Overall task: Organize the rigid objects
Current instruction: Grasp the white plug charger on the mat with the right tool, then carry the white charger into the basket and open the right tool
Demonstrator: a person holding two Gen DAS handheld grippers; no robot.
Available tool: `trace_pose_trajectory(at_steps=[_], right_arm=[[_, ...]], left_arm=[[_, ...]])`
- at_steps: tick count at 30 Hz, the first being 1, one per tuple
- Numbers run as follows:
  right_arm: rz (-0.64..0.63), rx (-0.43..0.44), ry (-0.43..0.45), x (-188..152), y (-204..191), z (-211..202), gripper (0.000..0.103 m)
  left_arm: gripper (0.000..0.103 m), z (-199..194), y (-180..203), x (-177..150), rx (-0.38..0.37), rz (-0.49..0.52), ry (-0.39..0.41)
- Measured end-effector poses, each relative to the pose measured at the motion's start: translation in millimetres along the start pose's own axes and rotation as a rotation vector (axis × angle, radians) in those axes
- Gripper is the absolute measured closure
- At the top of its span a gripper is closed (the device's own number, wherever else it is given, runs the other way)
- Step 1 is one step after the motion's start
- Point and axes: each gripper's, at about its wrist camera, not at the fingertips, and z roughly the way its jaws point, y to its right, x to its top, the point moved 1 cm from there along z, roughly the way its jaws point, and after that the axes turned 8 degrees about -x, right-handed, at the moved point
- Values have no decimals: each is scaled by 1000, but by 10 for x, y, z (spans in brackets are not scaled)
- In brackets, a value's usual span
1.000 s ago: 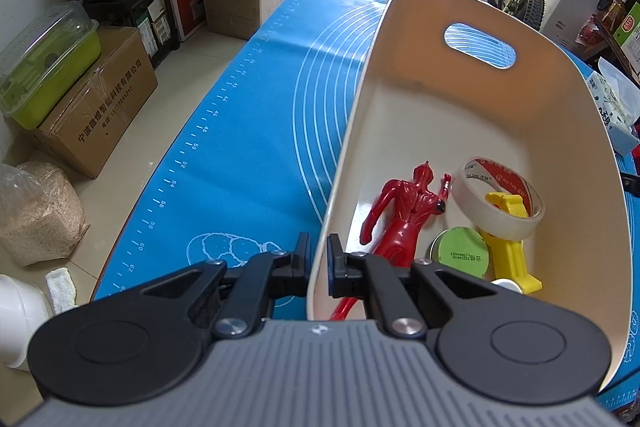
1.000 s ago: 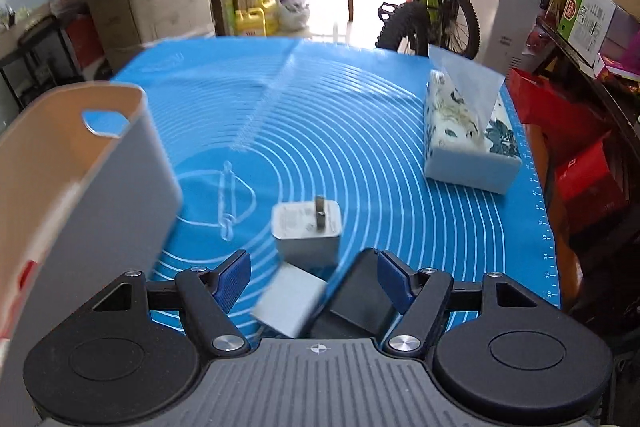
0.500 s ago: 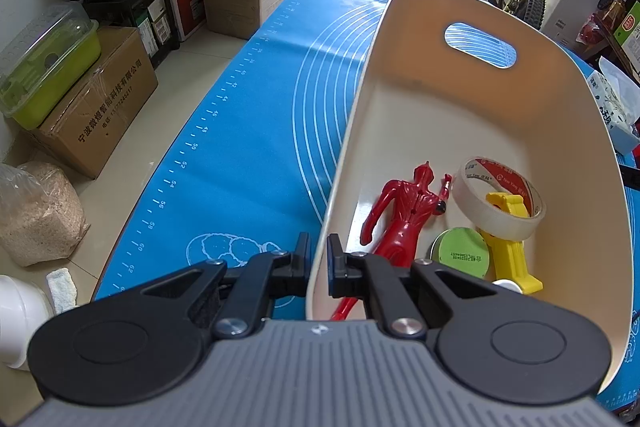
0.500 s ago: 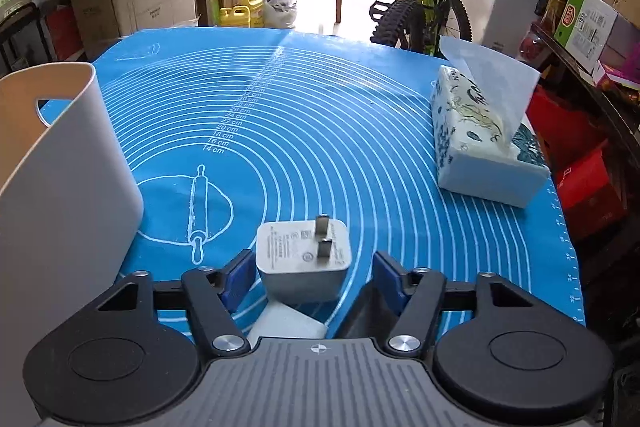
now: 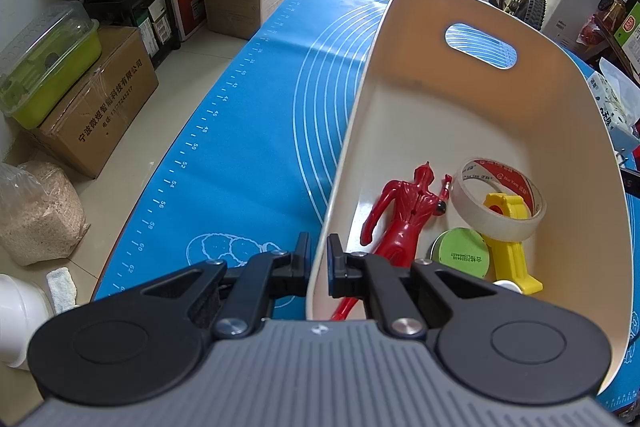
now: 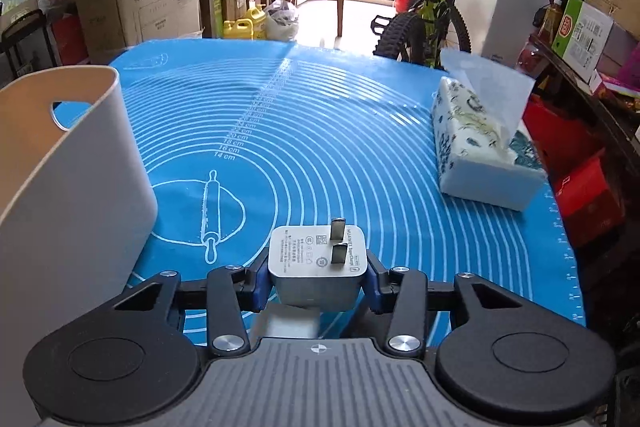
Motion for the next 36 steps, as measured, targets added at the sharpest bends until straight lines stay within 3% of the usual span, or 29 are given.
trace_pose_trajectory(at_steps=[12,18,27,36], right_arm=[[13,17,85,116,94,-570,53],[-2,66,149,270,20,-955,53],[-76,208,202,428,-498,-1361,53],[-141,292,143,361,-1188,-1270,53]], left_arm=[[94,-10,-5,0,4,-3,1],[94,-10,-6,0,5,-5,1],[94,-12,-6,1,4,-5,1],[94,-24,-9,10,3,-7,0]])
